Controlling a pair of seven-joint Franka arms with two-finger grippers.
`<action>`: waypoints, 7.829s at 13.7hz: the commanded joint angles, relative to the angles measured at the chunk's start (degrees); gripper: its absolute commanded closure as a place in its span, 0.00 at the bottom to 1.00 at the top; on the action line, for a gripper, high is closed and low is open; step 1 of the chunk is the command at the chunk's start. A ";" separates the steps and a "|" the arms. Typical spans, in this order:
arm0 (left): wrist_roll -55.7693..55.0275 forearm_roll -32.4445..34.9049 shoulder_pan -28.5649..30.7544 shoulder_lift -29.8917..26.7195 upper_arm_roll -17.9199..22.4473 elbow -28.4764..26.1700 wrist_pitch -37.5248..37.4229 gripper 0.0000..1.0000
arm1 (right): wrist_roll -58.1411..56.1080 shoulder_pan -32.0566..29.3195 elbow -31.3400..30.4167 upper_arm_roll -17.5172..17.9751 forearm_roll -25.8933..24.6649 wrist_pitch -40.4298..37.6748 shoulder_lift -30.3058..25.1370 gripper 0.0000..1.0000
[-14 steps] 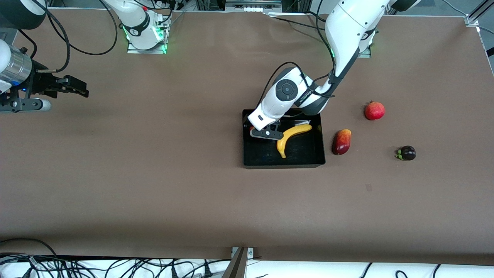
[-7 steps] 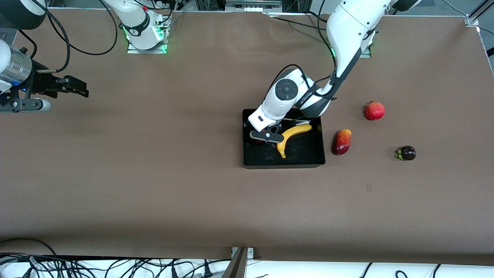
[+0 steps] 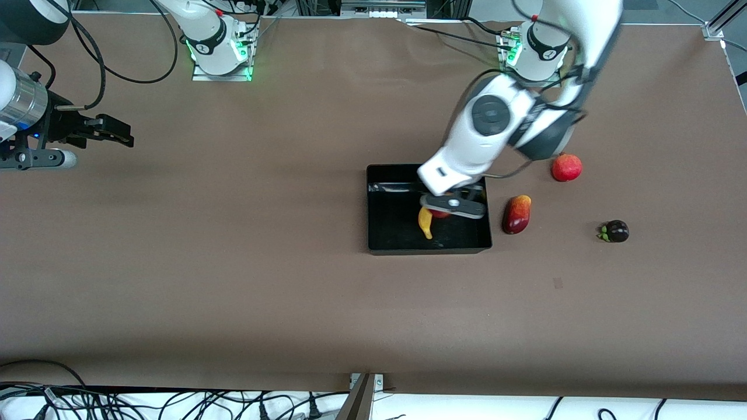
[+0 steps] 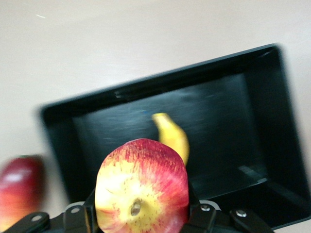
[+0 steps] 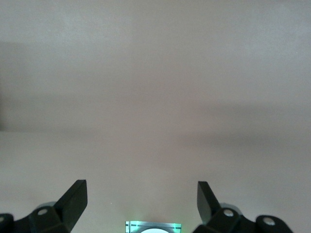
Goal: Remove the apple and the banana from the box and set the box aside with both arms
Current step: 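Carry the apple beside the mango and release it with the left gripper, then move the left gripper back over the tray to the yellow banana, then grasp the yellow banana with the left gripper and lift it, then place the banana below the apples while the right gripper grasps the tray rim, then drag the black tray away from the fruit with the right gripper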
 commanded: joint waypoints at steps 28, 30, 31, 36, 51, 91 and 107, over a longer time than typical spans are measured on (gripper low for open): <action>30.38 -9.45 7.24 -8.07 0.44 -12.20 1.74 0.00 | 0.02 0.07 1.16 -0.27 0.93 -0.95 0.36 0.00; 25.60 -8.32 3.20 -5.00 -0.36 -11.05 4.62 0.00 | -0.24 0.07 1.16 -0.27 0.93 -0.95 0.36 0.00; 25.51 -8.14 2.04 -3.33 -0.45 -10.69 6.04 0.00 | -0.42 0.07 1.16 -0.36 0.93 -0.95 0.36 0.00; 25.33 -0.42 -1.13 3.00 -0.36 -10.78 14.38 0.00 | -0.42 -0.02 1.16 -0.36 0.93 -0.95 0.36 0.00; 24.63 3.55 -3.24 13.82 1.65 -11.22 24.33 0.00 | -0.86 -0.11 1.16 -0.45 0.93 -0.95 0.88 0.00; 53.46 -0.05 24.10 23.31 4.65 8.55 9.65 1.00 | 39.57 37.68 8.45 0.26 7.78 34.28 33.48 0.00; 35.02 -1.54 21.89 -20.78 5.70 9.17 -29.59 0.00 | 25.67 27.34 8.11 -0.27 10.15 29.85 30.35 1.00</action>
